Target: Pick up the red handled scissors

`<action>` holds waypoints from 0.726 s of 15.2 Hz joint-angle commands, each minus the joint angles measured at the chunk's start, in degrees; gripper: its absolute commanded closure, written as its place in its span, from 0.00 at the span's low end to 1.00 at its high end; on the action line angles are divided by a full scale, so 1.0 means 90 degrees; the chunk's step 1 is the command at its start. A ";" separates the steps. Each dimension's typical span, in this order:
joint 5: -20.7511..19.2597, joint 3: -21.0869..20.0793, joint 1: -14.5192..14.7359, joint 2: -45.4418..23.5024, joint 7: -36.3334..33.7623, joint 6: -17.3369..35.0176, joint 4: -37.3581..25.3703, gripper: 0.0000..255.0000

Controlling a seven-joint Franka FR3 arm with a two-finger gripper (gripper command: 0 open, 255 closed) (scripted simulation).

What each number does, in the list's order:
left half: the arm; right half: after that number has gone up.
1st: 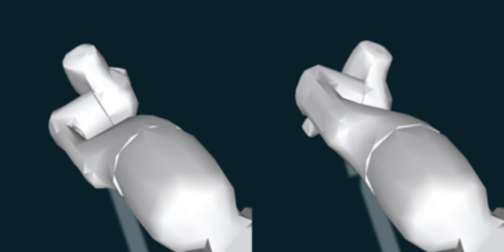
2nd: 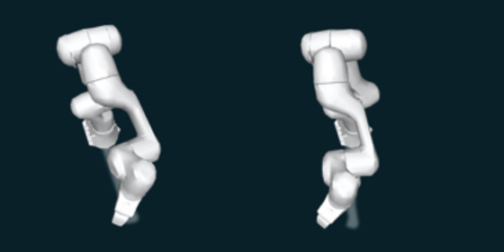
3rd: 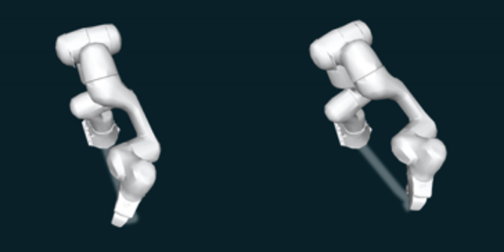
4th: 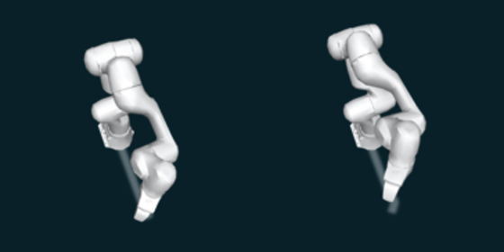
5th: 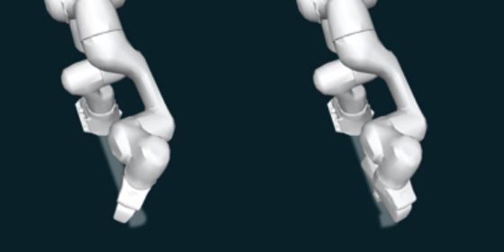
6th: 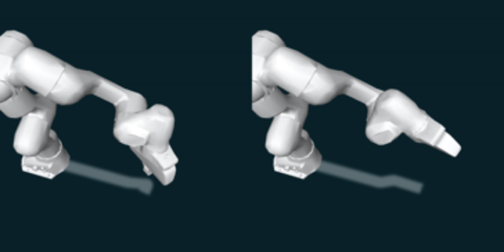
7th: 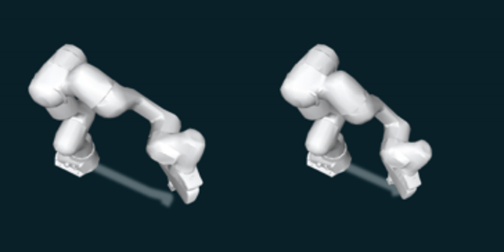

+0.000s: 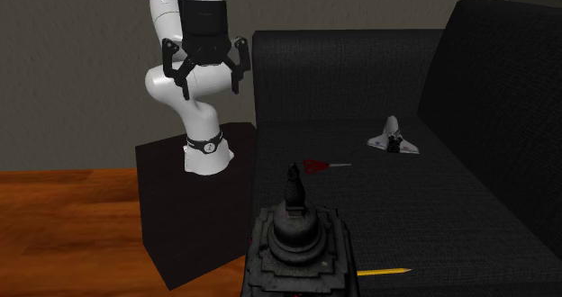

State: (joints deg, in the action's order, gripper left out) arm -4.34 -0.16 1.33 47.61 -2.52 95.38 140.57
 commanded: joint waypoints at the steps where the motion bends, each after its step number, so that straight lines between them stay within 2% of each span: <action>1: 0.0000 0.0000 0.0000 0.0000 0.0000 0.0000 0.0000 0.00; 11: 0.0713 -0.0719 0.0755 -0.0608 -0.0324 0.1631 0.1077 0.00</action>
State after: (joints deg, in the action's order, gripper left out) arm 1.33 -5.86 7.35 43.00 -5.08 108.19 149.30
